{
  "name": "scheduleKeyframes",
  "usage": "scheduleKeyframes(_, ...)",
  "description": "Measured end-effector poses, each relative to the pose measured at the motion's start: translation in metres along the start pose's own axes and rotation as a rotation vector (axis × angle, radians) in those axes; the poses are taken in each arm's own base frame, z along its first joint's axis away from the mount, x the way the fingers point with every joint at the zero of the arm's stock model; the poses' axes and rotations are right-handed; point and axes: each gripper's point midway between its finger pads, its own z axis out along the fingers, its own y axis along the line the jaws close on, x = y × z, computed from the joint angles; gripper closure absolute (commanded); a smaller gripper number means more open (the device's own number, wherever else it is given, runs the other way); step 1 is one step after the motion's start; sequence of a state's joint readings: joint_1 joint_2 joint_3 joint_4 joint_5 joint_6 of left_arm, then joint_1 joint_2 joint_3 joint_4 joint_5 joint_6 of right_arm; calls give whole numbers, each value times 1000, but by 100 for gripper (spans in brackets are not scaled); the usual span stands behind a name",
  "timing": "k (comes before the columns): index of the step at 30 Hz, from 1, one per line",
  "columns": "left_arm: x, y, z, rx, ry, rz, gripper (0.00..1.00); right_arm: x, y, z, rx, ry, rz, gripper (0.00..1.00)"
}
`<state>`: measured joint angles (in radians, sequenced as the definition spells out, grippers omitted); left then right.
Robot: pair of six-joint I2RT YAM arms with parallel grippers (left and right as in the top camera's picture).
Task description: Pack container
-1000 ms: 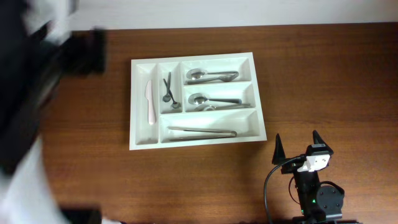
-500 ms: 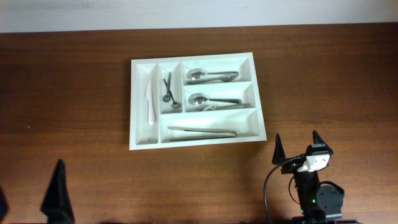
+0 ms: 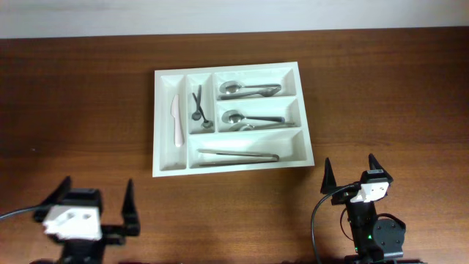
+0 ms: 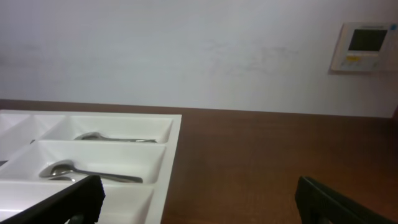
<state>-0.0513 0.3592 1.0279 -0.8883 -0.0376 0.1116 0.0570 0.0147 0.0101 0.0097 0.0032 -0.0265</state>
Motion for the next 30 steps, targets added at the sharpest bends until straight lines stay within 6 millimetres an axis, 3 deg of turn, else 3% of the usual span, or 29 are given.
scheduleKeyframes(5,49,-4,27,-11,-8,-9,1,0,0,0,0,0,1,1)
scheduleKeyframes(19,141,-20,72,35,31,-31,1,0,0,0,0,1,0,1)
scheduleKeyframes(23,161,-23,80,42,62,-41,1,0,0,0,0,1,0,1)
scheduleKeyframes(30,175,-25,94,40,49,-46,1,0,0,0,0,1,0,1)
